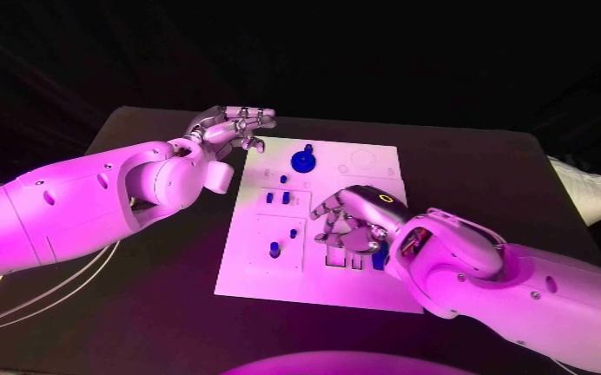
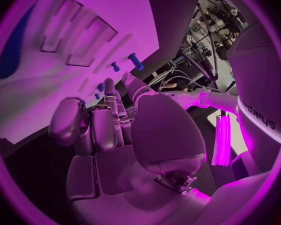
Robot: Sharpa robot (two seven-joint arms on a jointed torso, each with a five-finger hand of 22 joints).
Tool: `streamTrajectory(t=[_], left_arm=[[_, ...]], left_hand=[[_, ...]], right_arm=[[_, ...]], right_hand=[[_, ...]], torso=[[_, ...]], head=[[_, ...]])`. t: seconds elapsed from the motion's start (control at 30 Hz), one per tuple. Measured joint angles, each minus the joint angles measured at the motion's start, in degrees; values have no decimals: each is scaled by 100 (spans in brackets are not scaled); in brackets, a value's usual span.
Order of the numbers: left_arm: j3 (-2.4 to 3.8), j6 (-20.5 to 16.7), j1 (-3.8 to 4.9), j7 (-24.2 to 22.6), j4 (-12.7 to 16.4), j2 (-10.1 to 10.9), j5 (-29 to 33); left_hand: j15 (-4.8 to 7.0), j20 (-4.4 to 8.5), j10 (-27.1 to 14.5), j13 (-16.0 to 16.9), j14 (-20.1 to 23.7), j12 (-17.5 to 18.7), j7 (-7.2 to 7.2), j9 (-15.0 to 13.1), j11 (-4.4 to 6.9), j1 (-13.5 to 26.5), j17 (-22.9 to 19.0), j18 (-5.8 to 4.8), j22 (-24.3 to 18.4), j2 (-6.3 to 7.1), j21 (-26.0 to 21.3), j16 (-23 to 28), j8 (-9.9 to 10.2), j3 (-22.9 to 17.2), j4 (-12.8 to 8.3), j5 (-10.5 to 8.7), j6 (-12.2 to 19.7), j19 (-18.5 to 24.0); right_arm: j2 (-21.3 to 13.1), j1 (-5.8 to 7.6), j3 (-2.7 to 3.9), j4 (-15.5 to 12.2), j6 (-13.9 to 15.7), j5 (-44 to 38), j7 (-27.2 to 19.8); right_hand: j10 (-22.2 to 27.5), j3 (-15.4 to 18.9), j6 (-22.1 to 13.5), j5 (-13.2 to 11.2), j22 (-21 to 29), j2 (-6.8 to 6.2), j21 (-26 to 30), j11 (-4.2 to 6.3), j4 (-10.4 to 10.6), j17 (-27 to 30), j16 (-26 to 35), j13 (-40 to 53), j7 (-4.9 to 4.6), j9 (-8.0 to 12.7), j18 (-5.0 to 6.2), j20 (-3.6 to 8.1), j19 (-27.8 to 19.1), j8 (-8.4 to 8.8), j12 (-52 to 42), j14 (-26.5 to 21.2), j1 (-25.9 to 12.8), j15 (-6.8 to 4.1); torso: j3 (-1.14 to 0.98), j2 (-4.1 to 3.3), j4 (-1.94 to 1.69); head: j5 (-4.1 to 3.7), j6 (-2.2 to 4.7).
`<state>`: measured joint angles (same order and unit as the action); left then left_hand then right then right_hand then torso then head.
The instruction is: Assemble the parts on the task board
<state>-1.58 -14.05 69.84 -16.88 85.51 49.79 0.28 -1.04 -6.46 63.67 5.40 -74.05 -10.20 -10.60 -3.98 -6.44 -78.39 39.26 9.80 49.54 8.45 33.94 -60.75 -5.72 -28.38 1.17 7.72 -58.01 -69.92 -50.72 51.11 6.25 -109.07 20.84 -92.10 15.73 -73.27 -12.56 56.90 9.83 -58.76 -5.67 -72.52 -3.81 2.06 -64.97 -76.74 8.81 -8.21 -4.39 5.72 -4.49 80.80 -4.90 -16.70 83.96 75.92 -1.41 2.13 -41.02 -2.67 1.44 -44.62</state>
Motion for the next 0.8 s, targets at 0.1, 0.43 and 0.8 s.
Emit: streamTrajectory(t=[0.1, 0.43, 0.8], left_arm=[[-4, 0, -1, 3, 32, 44, 0], [-36, 0, -3, 7, 67, 75, -1], [-49, 1, -42, 9, 58, 71, -2]], left_hand=[[0, 0, 0, 0, 0, 0, 0, 0, 0, 0, 0, 0, 0, 0, 0, 0, 0, 0, 0, 0, 0, 0], [0, 0, 0, 0, 0, 0, 0, 0, 0, 0, 0, 0, -5, 0, 0, 0, 0, 0, 0, 0, 0, 0], [-19, 0, 0, 0, 20, 0, 0, 0, 0, 23, -16, 0, -5, -23, 0, 0, -22, 15, 15, 0, 0, 0]], right_arm=[[-506, 4, 20, -263, 84, 521, 84], [-1373, -80, 30, -612, 155, 1141, 653], [-1421, -198, 23, -655, -5, 720, 1380]], right_hand=[[-455, 207, 115, 131, -318, -55, -209, 171, 207, -313, -199, 387, 116, -29, 0, 111, 111, -109, -453, -1, -306, -82], [-477, 1022, 201, 584, -686, 37, -448, 268, 816, -726, -484, 4654, 205, -209, -50, 186, 185, -573, -4104, 17, -519, -158], [-1013, 1637, 135, 793, -1084, 122, -676, 303, 1321, -998, -847, 6614, 243, -468, -92, 191, 272, -921, -6120, 17, -541, -158]], torso=[[7, 15, 49], [-15, 63, 220], [-16, 93, 280]], head=[[-107, 47], [-324, 132], [-349, 83]])
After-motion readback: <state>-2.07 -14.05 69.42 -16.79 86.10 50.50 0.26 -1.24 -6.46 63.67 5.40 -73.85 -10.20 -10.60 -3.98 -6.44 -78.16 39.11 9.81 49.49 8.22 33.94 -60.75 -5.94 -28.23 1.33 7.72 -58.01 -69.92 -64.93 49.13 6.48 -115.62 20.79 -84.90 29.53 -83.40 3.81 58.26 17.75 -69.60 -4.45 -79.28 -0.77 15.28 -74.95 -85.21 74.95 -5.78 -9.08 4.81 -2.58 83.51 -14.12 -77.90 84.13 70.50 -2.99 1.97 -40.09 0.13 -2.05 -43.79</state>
